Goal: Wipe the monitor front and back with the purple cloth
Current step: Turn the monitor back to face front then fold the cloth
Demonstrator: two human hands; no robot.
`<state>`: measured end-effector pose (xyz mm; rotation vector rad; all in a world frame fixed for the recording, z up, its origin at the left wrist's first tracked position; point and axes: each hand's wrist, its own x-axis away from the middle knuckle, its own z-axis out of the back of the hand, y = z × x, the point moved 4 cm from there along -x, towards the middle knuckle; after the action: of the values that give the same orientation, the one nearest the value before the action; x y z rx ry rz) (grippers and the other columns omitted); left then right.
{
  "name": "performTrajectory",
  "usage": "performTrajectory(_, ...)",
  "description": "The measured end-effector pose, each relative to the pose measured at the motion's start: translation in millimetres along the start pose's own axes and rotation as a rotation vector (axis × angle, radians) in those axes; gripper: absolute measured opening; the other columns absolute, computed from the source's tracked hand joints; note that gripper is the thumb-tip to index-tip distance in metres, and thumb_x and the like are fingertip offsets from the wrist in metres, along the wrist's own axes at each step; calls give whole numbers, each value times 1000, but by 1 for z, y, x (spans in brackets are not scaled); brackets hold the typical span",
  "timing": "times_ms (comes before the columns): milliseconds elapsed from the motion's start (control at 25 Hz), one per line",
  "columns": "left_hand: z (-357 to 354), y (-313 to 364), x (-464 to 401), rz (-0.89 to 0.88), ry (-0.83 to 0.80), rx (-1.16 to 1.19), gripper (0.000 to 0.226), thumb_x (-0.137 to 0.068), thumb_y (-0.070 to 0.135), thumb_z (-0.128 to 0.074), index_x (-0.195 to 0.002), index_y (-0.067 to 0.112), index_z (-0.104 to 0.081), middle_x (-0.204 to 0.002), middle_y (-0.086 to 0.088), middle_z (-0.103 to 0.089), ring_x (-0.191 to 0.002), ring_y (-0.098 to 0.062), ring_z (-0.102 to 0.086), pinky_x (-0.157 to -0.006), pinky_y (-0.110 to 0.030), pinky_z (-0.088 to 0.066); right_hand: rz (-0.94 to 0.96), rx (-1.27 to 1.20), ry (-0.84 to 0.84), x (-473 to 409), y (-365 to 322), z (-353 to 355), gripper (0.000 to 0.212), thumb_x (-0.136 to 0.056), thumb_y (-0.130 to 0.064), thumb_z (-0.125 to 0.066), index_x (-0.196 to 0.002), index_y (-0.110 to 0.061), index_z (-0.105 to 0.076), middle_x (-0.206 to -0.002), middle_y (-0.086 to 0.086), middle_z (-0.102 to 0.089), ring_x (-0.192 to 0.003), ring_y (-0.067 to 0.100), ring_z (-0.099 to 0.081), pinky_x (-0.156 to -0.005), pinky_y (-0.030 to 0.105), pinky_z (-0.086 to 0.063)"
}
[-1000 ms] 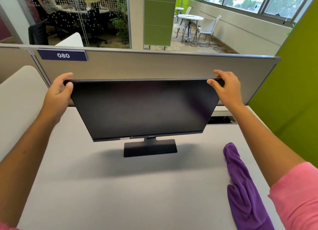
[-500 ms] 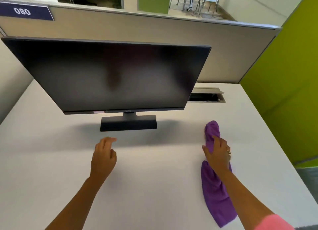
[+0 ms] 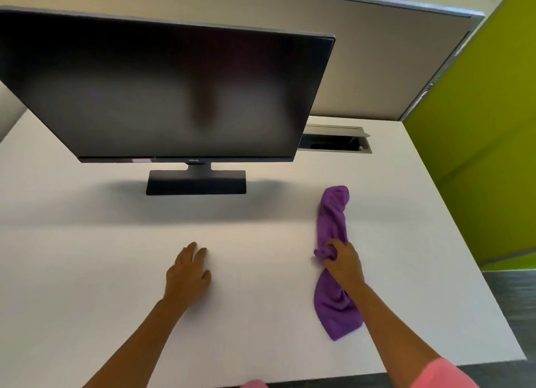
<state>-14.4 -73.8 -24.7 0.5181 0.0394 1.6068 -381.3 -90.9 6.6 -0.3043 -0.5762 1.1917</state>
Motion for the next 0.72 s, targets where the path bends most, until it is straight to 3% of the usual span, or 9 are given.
performTrajectory(160,8,64,1,-279,-8,223,54,-95,23,-51,-145,20,-32,-153,-1,-27,-137,-22,-34,-106,-34,-36,-95,-381,-191,-10,-42,12,38,-77,-11,-66,-107,-15,-44,-98,6,-58,-79,14,-56,-62,25,-45)
performTrajectory(280,32,118,2,-462,63,345,49,-95,25,-53,-142,22,-38,-146,1,-39,-126,-16,-47,-98,-23,-43,-26,-369,-387,-7,-75,18,32,-79,-15,-63,-104,-19,-44,-95,3,-56,-82,13,-56,-65,25,-45)
performTrajectory(440,82,164,-1,-627,191,415,38,-93,32,-57,-130,25,-52,-121,8,-52,-102,-6,-52,-78,-12,-43,189,-383,-504,1,-122,44,17,-80,-17,-63,-95,-25,-63,-95,1,-64,-89,18,-61,-78,32,-51)
performTrajectory(560,111,176,-3,-633,262,433,18,-92,31,-59,-104,20,-65,-96,6,-61,-85,-9,-55,-70,-14,-43,309,-360,-547,8,-147,65,18,-84,-30,-67,-102,-29,-68,-101,-3,-68,-96,17,-64,-82,30,-52)
performTrajectory(640,127,180,-6,-583,298,467,19,-91,35,-59,-90,17,-64,-83,5,-61,-76,-11,-56,-64,-21,-47,375,-239,-543,12,-157,71,40,-78,-44,-72,-114,-32,-59,-110,-10,-63,-98,13,-60,-79,24,-50)
performTrajectory(720,143,184,-9,-535,327,471,25,-91,40,-58,-82,16,-62,-75,5,-58,-71,-12,-55,-63,-23,-46,451,-102,-433,13,-164,76,49,-77,-37,-74,-118,-29,-50,-110,-10,-57,-95,13,-57,-75,20,-48)
